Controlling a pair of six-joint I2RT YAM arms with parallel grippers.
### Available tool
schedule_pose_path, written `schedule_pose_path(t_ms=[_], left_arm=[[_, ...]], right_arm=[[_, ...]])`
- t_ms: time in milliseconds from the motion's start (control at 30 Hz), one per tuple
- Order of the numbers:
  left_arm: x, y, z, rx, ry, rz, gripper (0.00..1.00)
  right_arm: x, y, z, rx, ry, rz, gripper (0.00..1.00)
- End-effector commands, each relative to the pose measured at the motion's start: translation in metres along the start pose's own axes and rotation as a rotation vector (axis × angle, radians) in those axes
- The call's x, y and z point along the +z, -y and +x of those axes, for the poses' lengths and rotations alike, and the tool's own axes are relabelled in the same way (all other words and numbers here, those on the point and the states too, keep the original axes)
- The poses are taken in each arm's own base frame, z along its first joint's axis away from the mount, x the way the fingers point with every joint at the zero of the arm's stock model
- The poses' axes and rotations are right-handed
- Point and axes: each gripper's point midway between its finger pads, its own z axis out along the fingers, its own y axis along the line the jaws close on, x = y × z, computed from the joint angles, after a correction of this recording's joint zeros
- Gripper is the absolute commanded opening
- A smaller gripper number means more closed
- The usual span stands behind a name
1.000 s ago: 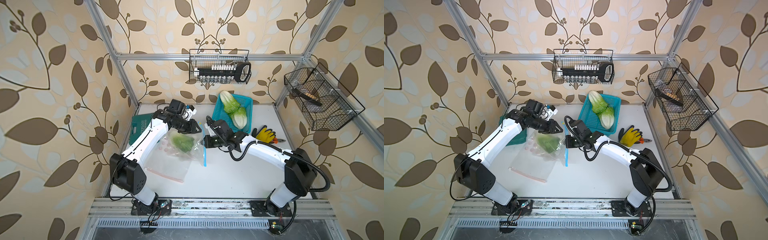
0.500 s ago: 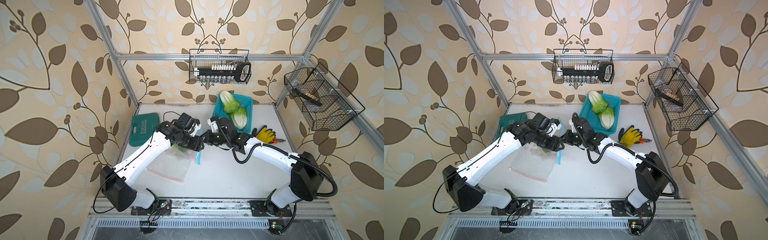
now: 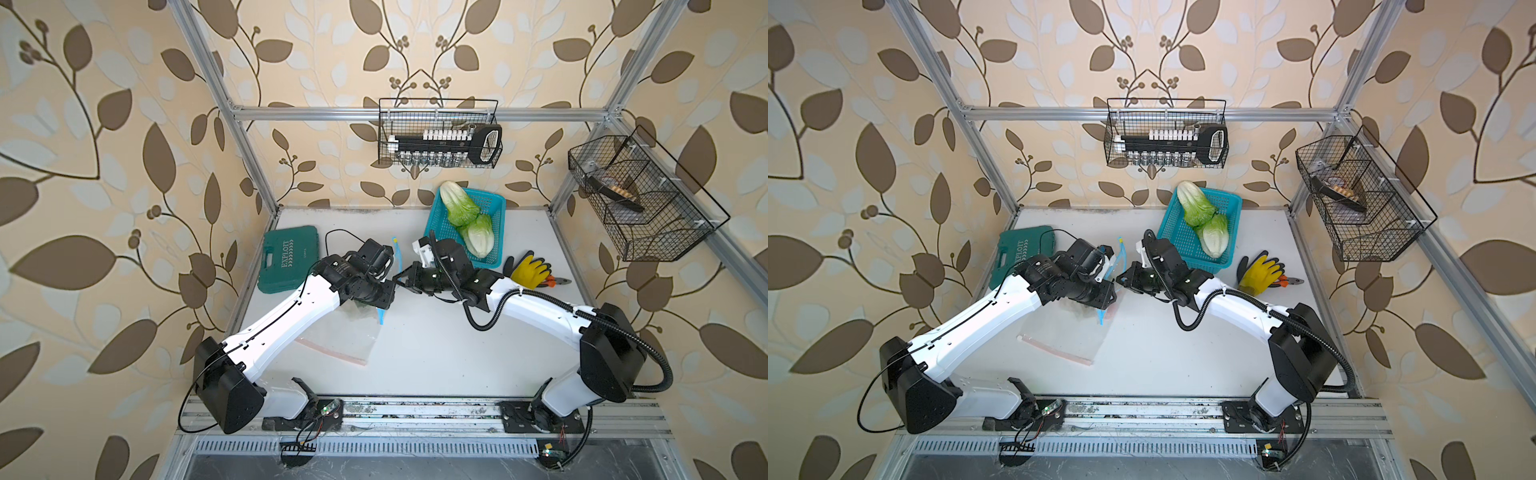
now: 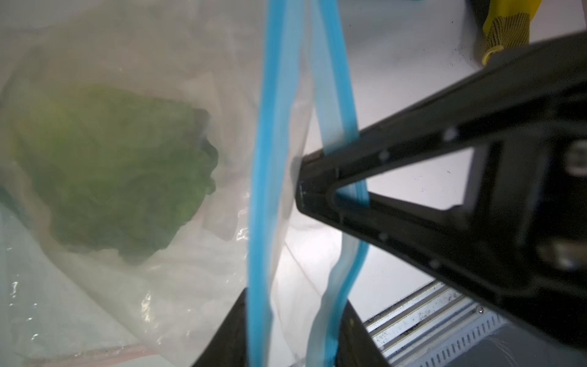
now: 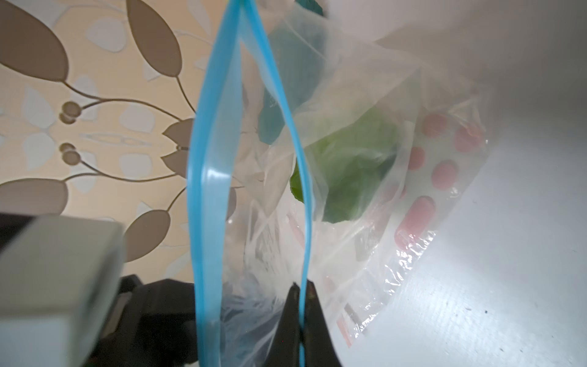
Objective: Put the chinese cabbages into a zipper bag and zip it
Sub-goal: Adjust the zipper food storage bag at the center of the board.
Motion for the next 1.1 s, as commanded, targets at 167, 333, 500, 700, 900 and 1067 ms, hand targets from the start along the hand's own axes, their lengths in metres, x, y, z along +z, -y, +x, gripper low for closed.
schedule_pose_path(t_ms=[167, 333, 500, 700, 900, 1067], left_arm=[[-0.007, -0.006, -0.011, -0.069, 0.048, 0.031, 0.11], [-0.003, -0.008, -0.015, -0.082, 0.046, 0.050, 0.08], [-0.008, -0.012, -0.015, -0.075, 0.041, 0.038, 0.02], [-0.030, -0.026, -0.040, -0.124, 0.125, 0.043, 0.00], [-0.023, 0.007, -0.056, -0.099, 0.095, 0.180, 0.00], [-0.018, 0.019, -0.058, -0.088, 0.087, 0.226, 0.00]], right_arm=[[-0.004, 0.014, -0.001, -0.008, -0.002, 0.044, 0.00], [-0.003, 0.011, -0.003, -0.004, 0.004, 0.034, 0.00], [0.000, 0.022, -0.003, 0.000, 0.008, 0.070, 0.00], [-0.025, 0.060, -0.021, -0.043, 0.040, 0.219, 0.05], [-0.089, 0.039, -0.070, -0.200, 0.089, 0.198, 0.49], [-0.144, 0.130, -0.151, -0.186, 0.267, 0.615, 0.78]])
